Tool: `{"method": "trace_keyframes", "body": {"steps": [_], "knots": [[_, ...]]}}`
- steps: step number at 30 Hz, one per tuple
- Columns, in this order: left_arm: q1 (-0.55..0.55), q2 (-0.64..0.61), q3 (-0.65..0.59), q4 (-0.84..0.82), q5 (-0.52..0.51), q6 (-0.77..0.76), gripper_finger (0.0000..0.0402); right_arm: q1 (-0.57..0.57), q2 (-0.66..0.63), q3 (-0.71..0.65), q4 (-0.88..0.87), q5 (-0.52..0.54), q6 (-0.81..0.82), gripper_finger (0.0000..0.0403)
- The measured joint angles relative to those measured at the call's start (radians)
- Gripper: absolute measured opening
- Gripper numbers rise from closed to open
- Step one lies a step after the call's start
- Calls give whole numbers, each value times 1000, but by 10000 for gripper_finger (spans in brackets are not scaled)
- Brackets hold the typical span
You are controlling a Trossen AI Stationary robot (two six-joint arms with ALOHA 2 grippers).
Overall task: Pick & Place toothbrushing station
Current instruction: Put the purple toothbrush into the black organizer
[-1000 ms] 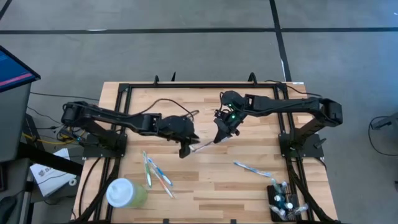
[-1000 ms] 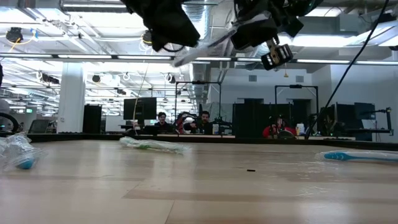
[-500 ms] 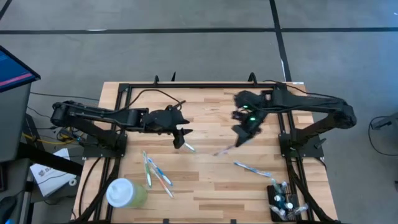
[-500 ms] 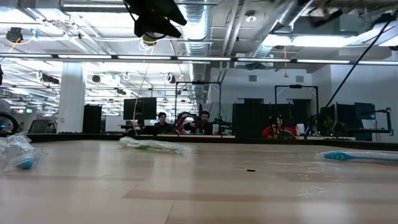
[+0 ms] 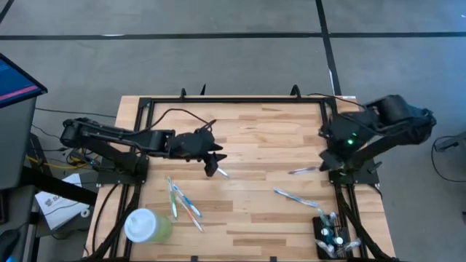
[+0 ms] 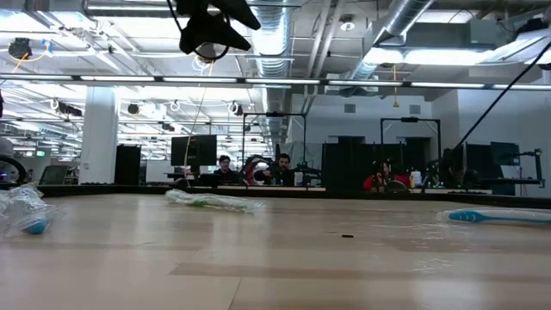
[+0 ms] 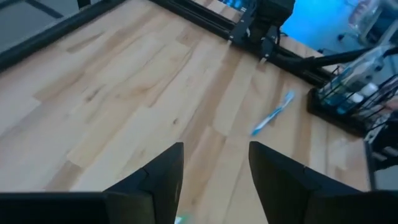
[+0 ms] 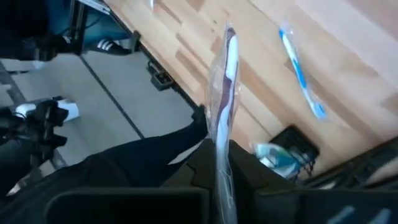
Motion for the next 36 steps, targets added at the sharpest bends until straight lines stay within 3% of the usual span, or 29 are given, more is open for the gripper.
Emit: {"method": "trace_keyframes", "body": {"steps": [7, 24, 29, 36], "knots": [[-48, 0, 0, 17, -4, -147, 175, 265, -3, 10, -5, 76, 168, 7], [-230, 0, 0, 68, -221, -358, 175, 756, 96, 10, -5, 70, 460, 18], [-256, 0, 0, 78, -265, -393, 175, 850, 133, 10, -5, 43, 520, 12], [-266, 0, 0, 87, -289, -406, 175, 865, 213, 10, 56, -21, 510, 18]]}}
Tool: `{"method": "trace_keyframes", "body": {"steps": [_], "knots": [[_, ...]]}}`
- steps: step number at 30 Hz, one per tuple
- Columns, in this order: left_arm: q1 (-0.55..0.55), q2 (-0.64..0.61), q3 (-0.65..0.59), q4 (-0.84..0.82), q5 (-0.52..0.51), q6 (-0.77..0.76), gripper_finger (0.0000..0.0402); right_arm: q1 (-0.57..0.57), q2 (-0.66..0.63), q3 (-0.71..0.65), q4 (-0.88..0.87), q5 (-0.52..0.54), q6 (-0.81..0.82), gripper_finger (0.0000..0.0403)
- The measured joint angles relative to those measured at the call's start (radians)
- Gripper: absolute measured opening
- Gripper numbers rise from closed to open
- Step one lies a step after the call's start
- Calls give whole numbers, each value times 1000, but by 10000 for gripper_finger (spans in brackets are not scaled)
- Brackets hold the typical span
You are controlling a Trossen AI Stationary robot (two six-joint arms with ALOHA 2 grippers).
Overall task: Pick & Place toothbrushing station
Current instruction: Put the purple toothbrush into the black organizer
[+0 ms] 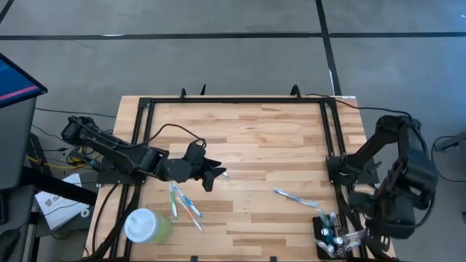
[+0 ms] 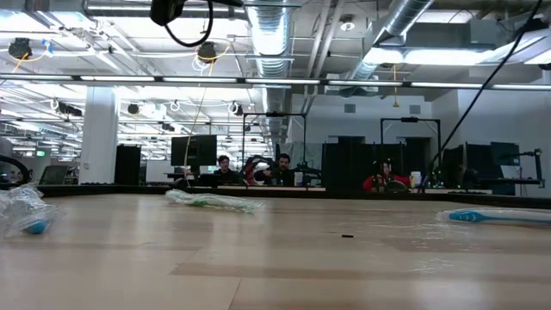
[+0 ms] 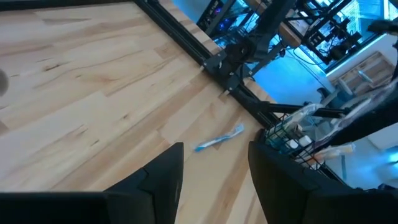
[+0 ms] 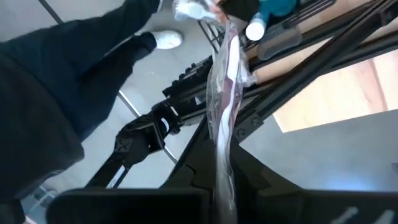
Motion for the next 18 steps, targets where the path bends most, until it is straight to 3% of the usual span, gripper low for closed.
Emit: {"method": "trace_keyframes", "body": {"steps": [8, 18], "knots": [[-5, 0, 0, 11, 0, -25, 175, -1, 108, 0, 7, -113, -96, 8], [-13, 10, 0, 24, -2, -45, 175, -39, 162, -3, -1, -114, -171, 18]]}}
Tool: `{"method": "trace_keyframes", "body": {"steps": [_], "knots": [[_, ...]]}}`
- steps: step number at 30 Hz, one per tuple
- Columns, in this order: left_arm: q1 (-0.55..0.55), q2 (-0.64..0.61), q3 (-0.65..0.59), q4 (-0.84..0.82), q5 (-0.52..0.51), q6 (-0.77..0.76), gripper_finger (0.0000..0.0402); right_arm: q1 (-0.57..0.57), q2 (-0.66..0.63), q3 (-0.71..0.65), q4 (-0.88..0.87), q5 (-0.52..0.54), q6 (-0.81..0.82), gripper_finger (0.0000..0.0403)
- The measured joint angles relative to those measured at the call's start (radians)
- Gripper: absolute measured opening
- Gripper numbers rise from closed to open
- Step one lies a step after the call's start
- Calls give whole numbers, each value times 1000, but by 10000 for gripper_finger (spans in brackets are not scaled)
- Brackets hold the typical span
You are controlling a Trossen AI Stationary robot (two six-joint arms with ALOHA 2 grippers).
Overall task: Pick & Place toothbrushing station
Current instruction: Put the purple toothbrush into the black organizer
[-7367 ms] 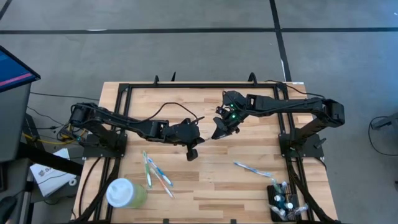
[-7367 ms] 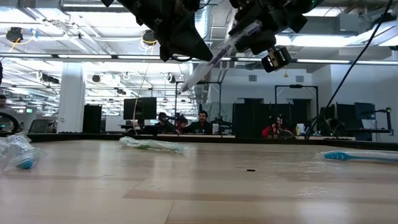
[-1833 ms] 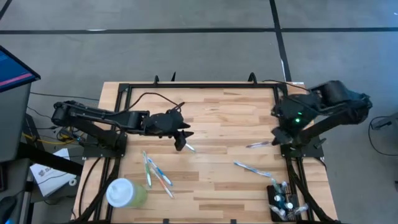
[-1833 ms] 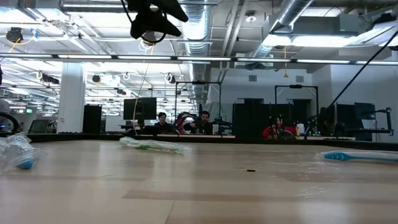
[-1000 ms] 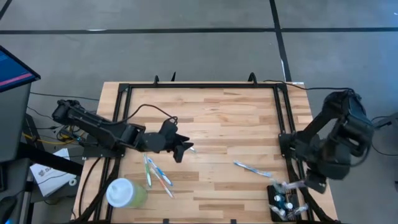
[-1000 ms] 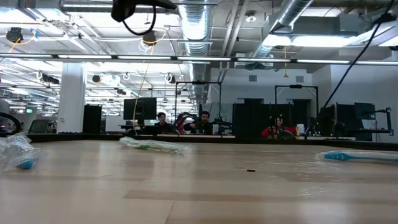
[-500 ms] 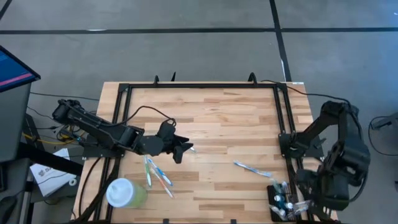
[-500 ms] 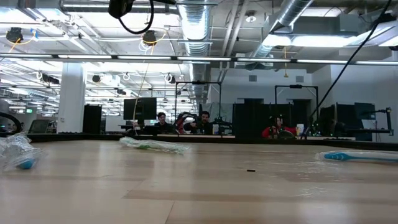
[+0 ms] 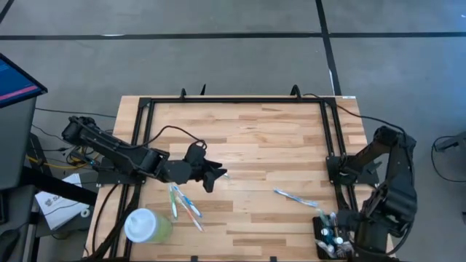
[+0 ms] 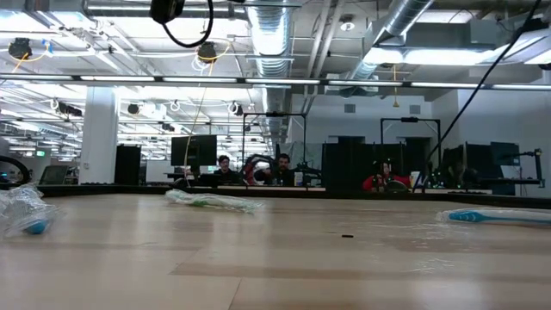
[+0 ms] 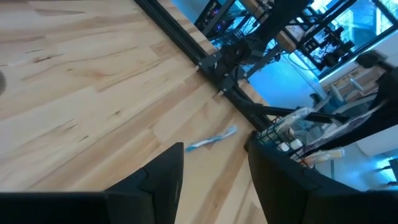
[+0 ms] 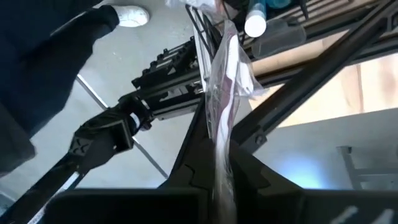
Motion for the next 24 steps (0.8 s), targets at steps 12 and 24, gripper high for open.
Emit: {"method": "trace_keyframes", "body": {"steps": [12, 24], "knots": [[-33, 60, 0, 45, -2, -33, 175, -8, 111, -1, -25, -65, -141, 26], [-41, 79, 0, 70, -4, -53, 175, -15, 161, -7, -39, -65, -199, 30]]}}
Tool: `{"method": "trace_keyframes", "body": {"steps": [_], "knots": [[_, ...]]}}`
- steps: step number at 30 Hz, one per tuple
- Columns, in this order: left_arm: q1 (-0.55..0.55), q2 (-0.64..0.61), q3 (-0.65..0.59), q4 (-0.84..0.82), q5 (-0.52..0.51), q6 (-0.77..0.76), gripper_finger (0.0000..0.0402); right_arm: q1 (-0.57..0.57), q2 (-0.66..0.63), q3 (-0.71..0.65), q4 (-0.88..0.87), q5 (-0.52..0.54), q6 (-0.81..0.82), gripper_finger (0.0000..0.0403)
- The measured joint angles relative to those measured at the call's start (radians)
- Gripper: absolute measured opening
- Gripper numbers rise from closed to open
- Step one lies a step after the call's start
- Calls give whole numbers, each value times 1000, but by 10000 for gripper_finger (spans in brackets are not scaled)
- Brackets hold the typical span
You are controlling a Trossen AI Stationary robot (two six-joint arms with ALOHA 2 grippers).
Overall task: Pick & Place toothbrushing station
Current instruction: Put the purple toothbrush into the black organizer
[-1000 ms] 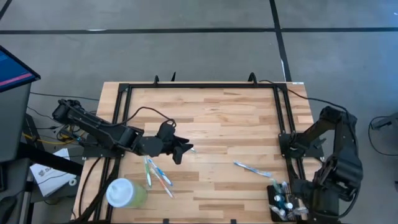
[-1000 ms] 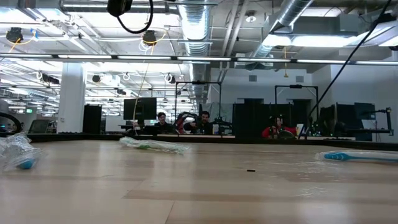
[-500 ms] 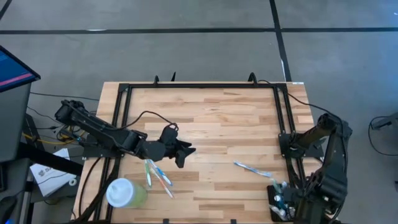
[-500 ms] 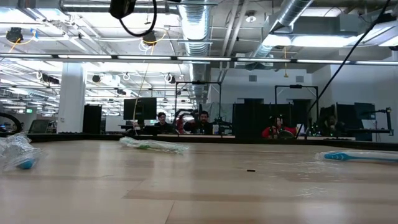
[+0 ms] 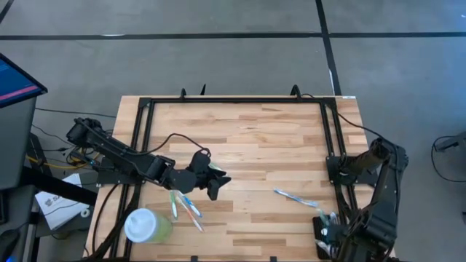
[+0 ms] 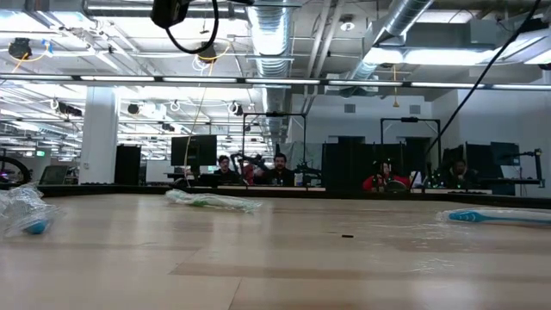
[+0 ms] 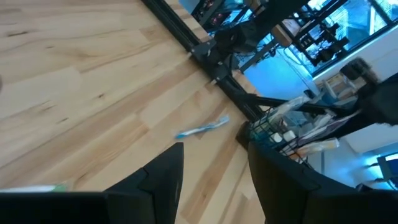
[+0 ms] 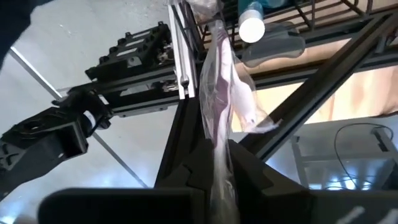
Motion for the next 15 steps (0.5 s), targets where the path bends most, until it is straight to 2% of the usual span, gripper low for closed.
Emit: {"method": "trace_keyframes", "body": {"steps": [5, 12, 15], "knots": [[-5, 0, 0, 9, -2, 0, 175, 0, 31, -1, 18, 2, -26, 9], [-5, 0, 0, 19, -2, 0, 175, 0, 76, -1, 14, 12, -47, 34], [-5, 0, 0, 26, -2, 0, 175, 3, 89, -4, 15, 14, -63, 26]]}}
